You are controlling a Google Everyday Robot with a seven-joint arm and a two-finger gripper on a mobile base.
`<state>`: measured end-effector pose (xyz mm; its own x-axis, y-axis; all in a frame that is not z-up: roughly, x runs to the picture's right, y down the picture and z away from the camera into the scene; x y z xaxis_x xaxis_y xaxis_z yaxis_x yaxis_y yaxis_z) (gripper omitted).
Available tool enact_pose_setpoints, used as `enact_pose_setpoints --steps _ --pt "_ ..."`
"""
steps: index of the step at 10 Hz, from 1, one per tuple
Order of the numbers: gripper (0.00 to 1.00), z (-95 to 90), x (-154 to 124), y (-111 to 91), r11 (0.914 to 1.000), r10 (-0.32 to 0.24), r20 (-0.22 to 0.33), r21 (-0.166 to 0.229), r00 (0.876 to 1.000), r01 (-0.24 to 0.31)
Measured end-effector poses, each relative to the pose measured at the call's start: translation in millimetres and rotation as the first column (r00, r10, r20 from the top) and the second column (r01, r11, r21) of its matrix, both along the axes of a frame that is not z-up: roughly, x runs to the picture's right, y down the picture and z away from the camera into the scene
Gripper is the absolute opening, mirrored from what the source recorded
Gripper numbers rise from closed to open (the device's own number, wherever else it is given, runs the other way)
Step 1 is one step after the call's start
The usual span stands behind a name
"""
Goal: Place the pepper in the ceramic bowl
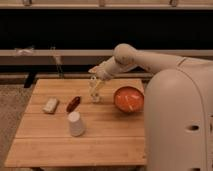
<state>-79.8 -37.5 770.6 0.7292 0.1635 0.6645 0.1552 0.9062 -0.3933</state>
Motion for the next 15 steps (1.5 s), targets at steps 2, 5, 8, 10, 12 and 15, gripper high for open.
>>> enact_pose_setpoints --steps 2,5,8,10,12,15 --pt "0.80 -21.8 -35.6 2.8 0.9832 -0.151 0.012 0.105 0.988 0.149" --pt "0.80 -9.5 -85.2 6.7 0.9192 -0.353 -0.009 0.184 0.936 0.348" --pt "0.80 28.2 -105.6 24.7 0.8456 -0.492 -0.054 0.207 0.869 0.492" --pt "0.80 54.1 -114.8 37.9 0.8104 -0.544 -0.092 0.200 0.834 0.551" --pt "0.80 80.5 -121.8 50.0 0.7669 -0.593 -0.150 0.194 0.791 0.612" --pt "0.80 109.0 -129.2 71.1 0.7063 -0.646 -0.220 0.192 0.731 0.682"
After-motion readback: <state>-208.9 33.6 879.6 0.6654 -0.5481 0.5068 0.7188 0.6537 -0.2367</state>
